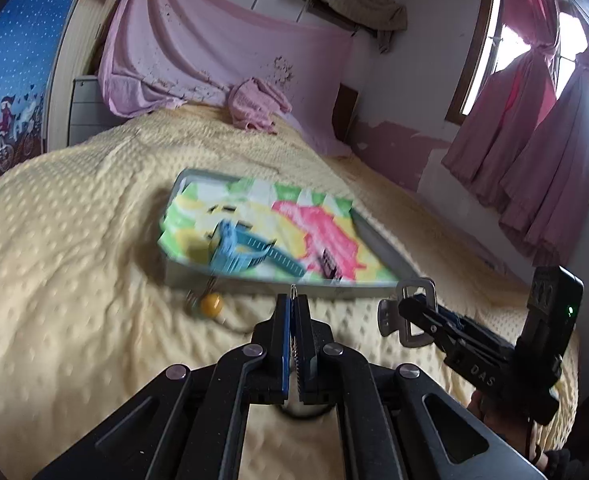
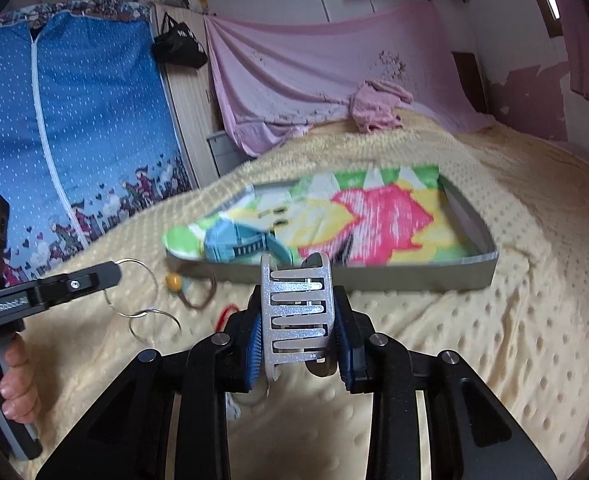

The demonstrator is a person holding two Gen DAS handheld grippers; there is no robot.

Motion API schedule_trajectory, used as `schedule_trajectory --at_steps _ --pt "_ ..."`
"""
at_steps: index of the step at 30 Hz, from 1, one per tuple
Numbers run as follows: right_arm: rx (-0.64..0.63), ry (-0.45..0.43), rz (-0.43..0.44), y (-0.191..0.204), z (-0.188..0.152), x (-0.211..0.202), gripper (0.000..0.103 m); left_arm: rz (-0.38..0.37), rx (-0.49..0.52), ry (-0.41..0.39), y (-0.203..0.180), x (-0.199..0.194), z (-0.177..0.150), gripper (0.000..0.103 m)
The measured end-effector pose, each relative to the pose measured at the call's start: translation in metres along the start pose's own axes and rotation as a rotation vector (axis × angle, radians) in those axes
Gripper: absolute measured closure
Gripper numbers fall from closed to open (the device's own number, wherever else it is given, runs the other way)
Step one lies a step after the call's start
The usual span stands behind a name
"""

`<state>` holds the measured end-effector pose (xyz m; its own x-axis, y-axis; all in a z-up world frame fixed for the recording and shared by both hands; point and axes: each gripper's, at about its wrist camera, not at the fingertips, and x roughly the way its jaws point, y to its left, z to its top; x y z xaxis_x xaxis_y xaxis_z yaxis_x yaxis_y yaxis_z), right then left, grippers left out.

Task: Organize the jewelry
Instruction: 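Carry the clip into the tray and open the right tool while the left tool releases the ring there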

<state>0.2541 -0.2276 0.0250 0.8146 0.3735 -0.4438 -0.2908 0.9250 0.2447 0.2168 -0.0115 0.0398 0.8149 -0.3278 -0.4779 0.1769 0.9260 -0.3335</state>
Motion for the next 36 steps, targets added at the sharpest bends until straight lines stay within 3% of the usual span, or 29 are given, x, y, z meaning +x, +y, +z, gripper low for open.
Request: schedule_trajectory --at_steps 6,11,19,30,33,36 --pt "0.019 -0.035 -0.025 -0.02 0.027 0.013 0.076 -0.037 0.002 -0.088 -0.016 0.027 0.037 0.1" --pt "0.041 -0.039 -0.062 -0.039 0.044 0.039 0.076 -0.059 0.027 -0.112 -0.028 0.064 0.056 0.1" --pt "0.059 0.072 -0.114 -0.057 0.042 0.086 0.075 -0.044 -0.032 0.005 -0.011 0.124 0.045 0.1" --pt "0.058 0.124 -0.133 -0.057 0.029 0.098 0.075 -0.005 -0.034 0.089 -0.005 0.136 0.022 0.1" --pt "0.066 0.118 -0.133 -0.058 0.027 0.094 0.071 -0.016 -0.059 0.098 -0.001 0.133 0.02 0.1" --pt "0.069 0.089 -0.146 -0.058 0.026 0.084 0.057 -0.011 -0.053 0.099 -0.001 0.13 0.019 0.097"
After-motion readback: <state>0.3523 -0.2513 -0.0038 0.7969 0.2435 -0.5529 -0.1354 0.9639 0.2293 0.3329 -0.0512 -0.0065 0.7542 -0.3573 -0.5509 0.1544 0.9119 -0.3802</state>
